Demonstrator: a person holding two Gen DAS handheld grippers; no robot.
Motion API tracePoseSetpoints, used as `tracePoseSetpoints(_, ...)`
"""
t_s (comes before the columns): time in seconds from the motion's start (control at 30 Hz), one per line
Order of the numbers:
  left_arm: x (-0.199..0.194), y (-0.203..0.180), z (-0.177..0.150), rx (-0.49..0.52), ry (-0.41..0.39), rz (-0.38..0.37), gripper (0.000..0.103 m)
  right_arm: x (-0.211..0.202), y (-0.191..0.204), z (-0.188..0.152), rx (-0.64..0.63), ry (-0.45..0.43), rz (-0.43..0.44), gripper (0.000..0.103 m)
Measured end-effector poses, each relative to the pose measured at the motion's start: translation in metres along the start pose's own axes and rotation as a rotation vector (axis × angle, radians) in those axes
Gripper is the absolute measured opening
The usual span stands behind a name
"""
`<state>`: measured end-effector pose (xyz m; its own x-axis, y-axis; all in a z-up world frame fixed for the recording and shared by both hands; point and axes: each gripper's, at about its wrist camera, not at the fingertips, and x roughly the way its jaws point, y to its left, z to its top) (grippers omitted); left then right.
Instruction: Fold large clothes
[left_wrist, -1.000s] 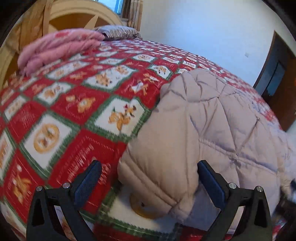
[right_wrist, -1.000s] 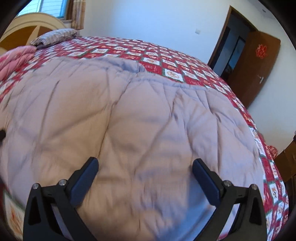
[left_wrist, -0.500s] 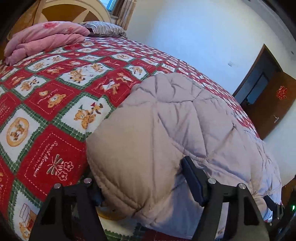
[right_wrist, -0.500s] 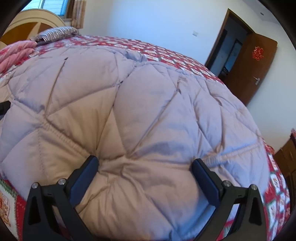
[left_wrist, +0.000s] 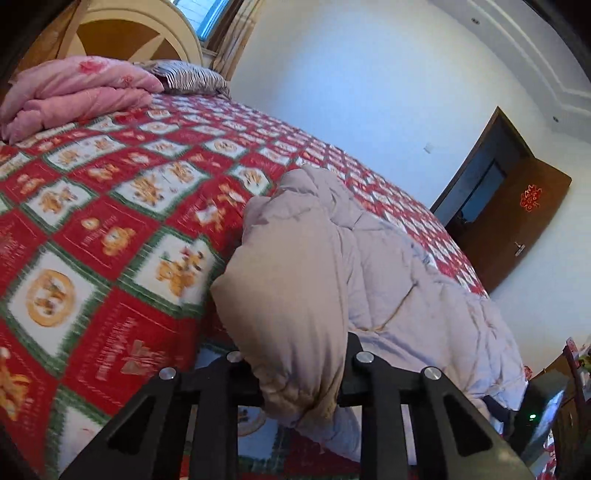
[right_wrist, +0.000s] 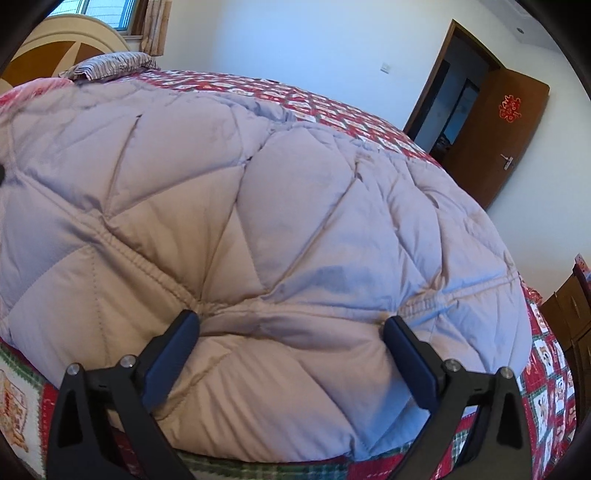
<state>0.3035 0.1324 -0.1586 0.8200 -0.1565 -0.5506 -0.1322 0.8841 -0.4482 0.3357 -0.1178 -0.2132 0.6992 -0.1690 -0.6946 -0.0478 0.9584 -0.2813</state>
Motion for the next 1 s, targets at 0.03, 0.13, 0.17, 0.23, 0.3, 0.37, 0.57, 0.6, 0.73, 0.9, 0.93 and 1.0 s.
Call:
tracePoseSetpoints(0.03, -0.007, 0.003, 0.002, 0.007, -0.012, 0.007, 0.024, -0.002, 0.006, 0.001, -0.005, -0.001, 0.013, 0.102)
tracePoseSetpoints(0.13, -0.027, 0.021, 0.013, 0.026, -0.05, 0.046, 0.024, -0.012, 0.027, 0.003, -0.048, -0.014, 0.049, 0.102)
tracePoseSetpoints(0.17, -0.033, 0.029, 0.017, 0.024, -0.056, 0.058, 0.024, -0.017, 0.037, 0.004, -0.067, -0.016, 0.076, 0.102)
tracePoseSetpoints(0.23, -0.046, 0.047, 0.024, 0.016, -0.066, 0.082, 0.023, -0.028, 0.049, 0.005, -0.097, -0.013, 0.148, 0.102)
tracePoseSetpoints(0.3, -0.063, 0.061, 0.033, 0.034, -0.091, 0.112, 0.022, -0.041, 0.053, 0.006, -0.122, -0.02, 0.24, 0.102)
tracePoseSetpoints(0.37, -0.081, 0.067, 0.04, 0.056, -0.123, 0.14, 0.021, -0.056, 0.047, 0.007, -0.127, -0.041, 0.299, 0.102)
tracePoseSetpoints(0.57, -0.113, 0.032, 0.066, 0.158, -0.222, 0.146, 0.02, -0.066, -0.04, 0.012, 0.061, -0.103, 0.262, 0.102)
tracePoseSetpoints(0.6, -0.117, 0.013, 0.069, 0.196, -0.241, 0.134, 0.02, -0.061, -0.057, 0.015, 0.1, -0.101, 0.238, 0.102)
tracePoseSetpoints(0.73, -0.121, -0.061, 0.071, 0.354, -0.289, 0.084, 0.019, -0.04, -0.136, 0.009, 0.275, -0.063, 0.151, 0.102)
tracePoseSetpoints(0.9, -0.107, -0.166, 0.042, 0.57, -0.295, -0.031, 0.019, -0.032, -0.201, -0.008, 0.405, -0.04, 0.077, 0.102)
tracePoseSetpoints(0.93, -0.099, -0.192, 0.03, 0.623, -0.283, -0.065, 0.019, -0.032, -0.21, -0.013, 0.421, -0.036, 0.068, 0.102)
tracePoseSetpoints(1.0, -0.079, -0.231, 0.007, 0.719, -0.256, -0.1, 0.019, -0.033, -0.227, -0.027, 0.453, -0.027, 0.056, 0.102)
